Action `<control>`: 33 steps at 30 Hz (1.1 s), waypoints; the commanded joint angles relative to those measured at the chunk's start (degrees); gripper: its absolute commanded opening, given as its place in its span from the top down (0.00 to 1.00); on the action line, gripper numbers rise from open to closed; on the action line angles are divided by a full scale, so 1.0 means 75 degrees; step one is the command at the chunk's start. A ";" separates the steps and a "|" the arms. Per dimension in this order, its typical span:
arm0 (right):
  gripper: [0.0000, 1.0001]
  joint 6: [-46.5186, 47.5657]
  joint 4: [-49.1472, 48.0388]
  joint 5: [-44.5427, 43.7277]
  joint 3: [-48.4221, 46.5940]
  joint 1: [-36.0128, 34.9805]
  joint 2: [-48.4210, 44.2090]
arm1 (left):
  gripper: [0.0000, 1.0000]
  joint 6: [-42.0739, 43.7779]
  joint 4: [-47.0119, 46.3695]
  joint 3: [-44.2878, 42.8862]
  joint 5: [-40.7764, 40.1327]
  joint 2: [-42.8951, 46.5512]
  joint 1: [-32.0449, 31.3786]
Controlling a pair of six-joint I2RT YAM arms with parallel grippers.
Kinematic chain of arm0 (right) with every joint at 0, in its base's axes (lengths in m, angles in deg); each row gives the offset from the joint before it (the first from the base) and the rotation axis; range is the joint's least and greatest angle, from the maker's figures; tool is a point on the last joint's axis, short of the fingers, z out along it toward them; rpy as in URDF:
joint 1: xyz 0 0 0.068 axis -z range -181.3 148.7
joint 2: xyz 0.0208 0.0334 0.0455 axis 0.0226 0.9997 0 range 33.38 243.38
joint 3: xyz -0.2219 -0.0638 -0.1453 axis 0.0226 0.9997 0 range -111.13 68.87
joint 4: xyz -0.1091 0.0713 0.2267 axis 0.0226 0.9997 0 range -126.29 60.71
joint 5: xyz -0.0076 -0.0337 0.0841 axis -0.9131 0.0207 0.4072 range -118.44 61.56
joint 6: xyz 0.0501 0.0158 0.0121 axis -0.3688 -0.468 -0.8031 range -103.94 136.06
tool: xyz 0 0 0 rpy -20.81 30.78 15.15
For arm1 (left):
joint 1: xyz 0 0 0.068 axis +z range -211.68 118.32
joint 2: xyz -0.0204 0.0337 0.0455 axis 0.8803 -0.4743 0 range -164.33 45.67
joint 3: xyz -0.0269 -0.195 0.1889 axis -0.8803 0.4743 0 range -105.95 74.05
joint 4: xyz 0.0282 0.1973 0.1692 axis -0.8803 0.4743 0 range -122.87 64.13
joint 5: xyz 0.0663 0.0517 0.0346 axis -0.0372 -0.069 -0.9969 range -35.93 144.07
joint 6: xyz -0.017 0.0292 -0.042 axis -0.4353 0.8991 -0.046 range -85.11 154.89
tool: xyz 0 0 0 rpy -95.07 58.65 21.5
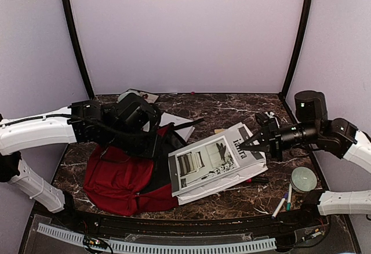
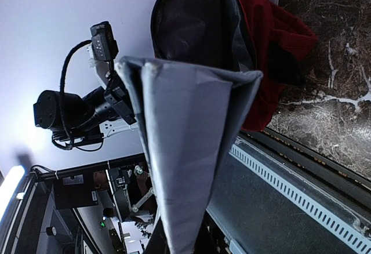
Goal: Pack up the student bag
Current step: Place the files in the largest pocket of the bag.
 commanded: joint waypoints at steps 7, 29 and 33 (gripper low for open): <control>1.00 -0.0139 -0.1151 -0.0177 0.0100 -0.0304 0.0968 | 1.00 0.0018 -0.0520 0.0142 0.0241 0.0502 0.0036; 1.00 0.1134 -0.2901 -0.1475 -0.1225 -0.0412 0.4080 | 1.00 0.0356 -0.1058 -0.0185 0.0989 0.0530 0.0036; 1.00 0.1258 -0.3404 -0.1862 -0.1199 -0.0685 0.4323 | 1.00 0.0353 -0.1203 -0.0266 0.1051 0.0516 0.0037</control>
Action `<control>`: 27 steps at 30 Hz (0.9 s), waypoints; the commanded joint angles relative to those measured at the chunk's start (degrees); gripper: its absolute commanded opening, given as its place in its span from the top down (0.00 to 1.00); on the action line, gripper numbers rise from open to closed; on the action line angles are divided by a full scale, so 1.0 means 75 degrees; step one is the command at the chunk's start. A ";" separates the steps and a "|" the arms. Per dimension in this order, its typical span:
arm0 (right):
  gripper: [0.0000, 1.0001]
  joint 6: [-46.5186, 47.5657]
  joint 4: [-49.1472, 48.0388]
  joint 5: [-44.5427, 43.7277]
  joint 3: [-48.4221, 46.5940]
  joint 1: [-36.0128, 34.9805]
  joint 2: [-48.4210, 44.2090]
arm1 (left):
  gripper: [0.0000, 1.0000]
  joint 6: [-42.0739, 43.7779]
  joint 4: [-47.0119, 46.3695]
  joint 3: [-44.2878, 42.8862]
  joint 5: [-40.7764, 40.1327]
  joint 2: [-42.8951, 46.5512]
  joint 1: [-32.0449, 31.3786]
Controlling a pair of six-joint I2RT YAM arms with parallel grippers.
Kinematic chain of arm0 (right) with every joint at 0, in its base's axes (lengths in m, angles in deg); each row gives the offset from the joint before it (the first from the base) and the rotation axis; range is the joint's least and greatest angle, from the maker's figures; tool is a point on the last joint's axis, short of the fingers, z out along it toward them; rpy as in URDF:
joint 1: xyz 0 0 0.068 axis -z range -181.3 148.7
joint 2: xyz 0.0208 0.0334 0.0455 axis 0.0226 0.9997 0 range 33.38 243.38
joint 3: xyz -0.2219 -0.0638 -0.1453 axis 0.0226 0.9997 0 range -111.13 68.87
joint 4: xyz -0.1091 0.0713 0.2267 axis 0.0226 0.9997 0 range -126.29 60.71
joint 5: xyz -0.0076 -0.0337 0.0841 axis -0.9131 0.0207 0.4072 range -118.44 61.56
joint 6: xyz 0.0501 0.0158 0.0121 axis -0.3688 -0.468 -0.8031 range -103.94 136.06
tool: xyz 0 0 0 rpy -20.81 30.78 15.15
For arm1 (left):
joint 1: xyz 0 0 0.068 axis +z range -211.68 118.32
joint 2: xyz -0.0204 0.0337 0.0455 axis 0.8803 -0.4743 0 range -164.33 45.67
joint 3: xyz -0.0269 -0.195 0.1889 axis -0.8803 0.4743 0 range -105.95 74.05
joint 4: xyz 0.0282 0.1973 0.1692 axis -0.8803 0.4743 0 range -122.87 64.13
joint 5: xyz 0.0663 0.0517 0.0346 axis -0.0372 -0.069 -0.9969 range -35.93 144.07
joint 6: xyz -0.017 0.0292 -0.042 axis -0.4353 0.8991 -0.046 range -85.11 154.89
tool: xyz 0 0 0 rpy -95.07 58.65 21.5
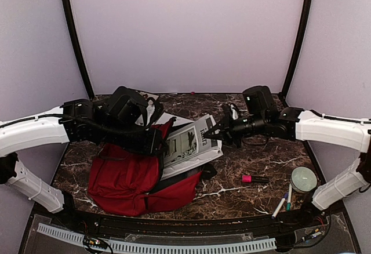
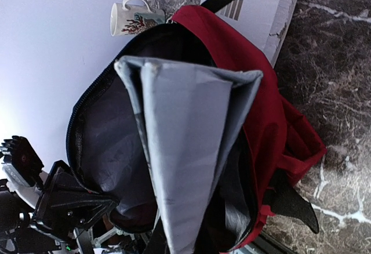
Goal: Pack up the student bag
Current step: Place the files in the largest pocket of the bag.
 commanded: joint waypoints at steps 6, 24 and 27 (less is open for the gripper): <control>1.00 0.0462 -0.1667 -0.0878 -0.0109 -0.0725 0.0509 | 1.00 0.0153 -0.0592 -0.0648 0.0340 -0.0109 0.0108; 1.00 0.0503 -0.4881 -0.1451 -0.0119 -0.1459 0.2179 | 1.00 0.0394 -0.0809 -0.1491 0.1216 -0.0582 0.0770; 1.00 0.0566 -0.5332 -0.1442 -0.0166 -0.1475 0.2529 | 1.00 0.0464 -0.0854 -0.1577 0.1350 -0.0634 0.0826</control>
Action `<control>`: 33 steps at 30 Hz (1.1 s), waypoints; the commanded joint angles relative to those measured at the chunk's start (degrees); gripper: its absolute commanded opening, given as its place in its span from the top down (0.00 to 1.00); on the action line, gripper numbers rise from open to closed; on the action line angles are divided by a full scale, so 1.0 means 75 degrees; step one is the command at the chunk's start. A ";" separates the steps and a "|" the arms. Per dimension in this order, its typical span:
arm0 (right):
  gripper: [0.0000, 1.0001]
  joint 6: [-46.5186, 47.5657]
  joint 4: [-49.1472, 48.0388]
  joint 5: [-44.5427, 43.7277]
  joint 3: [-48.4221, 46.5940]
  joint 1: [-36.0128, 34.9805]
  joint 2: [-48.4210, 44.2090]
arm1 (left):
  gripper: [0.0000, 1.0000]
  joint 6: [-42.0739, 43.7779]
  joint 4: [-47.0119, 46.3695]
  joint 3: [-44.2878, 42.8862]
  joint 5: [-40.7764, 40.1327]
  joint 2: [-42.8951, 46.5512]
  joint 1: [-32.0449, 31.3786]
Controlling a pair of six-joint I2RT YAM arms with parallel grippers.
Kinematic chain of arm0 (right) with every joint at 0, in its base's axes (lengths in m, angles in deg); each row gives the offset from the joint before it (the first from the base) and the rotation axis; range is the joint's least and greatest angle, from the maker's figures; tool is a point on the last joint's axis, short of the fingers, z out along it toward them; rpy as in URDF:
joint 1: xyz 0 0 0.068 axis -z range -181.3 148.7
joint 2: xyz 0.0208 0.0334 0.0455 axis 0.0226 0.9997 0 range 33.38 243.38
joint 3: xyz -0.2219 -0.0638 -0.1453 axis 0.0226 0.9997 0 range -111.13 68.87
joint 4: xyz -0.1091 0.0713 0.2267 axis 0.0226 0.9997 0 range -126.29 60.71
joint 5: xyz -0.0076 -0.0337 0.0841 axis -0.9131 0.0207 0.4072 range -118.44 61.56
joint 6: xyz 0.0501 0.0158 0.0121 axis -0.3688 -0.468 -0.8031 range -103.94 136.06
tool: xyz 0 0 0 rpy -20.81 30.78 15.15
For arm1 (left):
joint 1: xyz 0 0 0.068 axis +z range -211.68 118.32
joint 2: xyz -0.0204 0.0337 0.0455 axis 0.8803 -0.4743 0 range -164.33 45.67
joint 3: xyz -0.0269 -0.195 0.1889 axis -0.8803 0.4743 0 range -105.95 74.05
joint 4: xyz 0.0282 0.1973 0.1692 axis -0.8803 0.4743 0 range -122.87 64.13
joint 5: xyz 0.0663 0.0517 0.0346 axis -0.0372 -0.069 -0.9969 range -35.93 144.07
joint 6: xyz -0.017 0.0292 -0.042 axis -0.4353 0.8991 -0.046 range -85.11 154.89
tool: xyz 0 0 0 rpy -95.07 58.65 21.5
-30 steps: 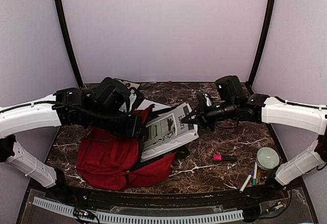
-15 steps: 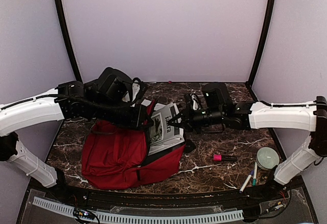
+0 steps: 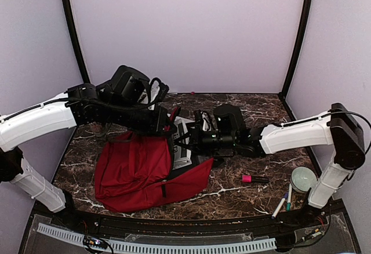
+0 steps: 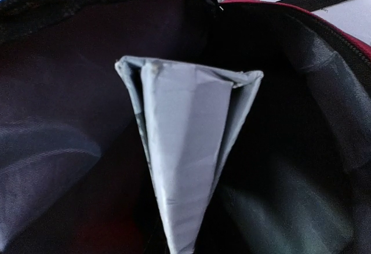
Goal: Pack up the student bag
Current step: Place the files in the largest pocket of the bag.
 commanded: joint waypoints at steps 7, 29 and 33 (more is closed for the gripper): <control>1.00 0.0115 -0.2031 0.0422 -0.0669 -0.0110 0.1329 | 1.00 0.0358 -0.0688 -0.0470 0.0510 -0.0099 0.0094; 0.54 0.1207 0.0502 0.0770 -0.1672 -0.0017 0.1491 | 1.00 0.0483 -0.1006 -0.0332 0.0554 -0.0105 0.0111; 0.48 0.1627 0.1347 0.0530 -0.1708 -0.0015 0.1070 | 1.00 0.0471 -0.1005 -0.0221 0.0474 -0.0042 0.0111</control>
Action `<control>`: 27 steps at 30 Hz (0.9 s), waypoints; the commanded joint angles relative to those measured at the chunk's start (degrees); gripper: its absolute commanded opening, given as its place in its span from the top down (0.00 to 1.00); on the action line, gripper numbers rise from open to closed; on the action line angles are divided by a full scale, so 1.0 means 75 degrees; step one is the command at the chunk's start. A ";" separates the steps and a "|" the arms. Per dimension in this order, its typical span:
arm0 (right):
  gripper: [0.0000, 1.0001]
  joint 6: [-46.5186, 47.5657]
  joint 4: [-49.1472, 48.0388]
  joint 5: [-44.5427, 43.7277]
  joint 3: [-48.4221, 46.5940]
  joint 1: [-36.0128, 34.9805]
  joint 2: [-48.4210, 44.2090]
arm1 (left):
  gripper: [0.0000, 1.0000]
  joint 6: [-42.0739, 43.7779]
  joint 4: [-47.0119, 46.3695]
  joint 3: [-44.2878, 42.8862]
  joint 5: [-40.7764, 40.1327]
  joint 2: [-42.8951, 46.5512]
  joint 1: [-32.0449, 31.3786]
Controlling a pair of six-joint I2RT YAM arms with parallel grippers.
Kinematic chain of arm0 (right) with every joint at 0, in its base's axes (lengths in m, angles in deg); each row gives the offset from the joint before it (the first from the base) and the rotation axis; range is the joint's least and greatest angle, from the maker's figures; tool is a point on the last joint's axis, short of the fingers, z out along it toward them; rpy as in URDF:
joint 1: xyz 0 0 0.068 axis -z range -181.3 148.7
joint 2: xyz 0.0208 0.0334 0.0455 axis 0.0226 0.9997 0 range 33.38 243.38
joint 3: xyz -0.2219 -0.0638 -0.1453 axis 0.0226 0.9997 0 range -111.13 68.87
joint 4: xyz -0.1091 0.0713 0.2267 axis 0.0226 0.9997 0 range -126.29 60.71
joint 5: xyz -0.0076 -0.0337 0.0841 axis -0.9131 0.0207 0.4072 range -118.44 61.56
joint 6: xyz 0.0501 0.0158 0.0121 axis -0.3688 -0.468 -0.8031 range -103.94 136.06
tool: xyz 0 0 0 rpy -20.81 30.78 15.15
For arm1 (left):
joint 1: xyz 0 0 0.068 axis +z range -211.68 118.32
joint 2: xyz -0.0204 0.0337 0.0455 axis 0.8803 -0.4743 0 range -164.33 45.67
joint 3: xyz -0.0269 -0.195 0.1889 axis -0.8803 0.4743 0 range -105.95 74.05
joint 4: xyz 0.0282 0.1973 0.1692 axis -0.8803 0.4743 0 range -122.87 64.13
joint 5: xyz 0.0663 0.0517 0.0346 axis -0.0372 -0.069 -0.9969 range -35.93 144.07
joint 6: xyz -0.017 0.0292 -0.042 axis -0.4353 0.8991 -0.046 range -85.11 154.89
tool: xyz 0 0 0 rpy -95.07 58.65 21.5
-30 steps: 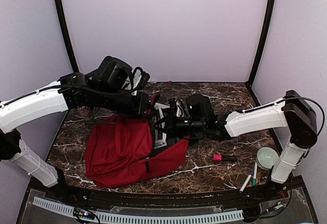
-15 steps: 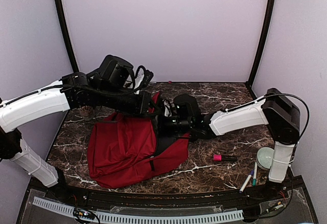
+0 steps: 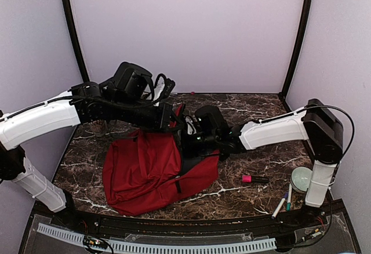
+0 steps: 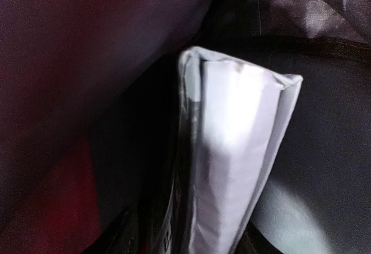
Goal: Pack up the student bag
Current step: Place the files in the largest pocket of the bag, then move the student bag to the center of the board.
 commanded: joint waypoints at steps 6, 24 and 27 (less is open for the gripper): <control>0.40 0.1115 0.2107 -0.0508 -0.0429 0.0029 -0.1218 | 1.00 0.0049 -0.0490 0.0159 -0.0116 0.0330 0.0038; 0.17 0.1892 0.4467 -0.2729 -0.0156 0.0078 -0.3685 | 1.00 -0.0185 -0.0862 0.1367 -0.0170 0.0708 0.0038; 0.14 0.1963 0.4801 -0.3214 0.0021 0.0102 -0.4128 | 1.00 -0.0255 -0.0969 0.1570 -0.0135 0.0732 0.0038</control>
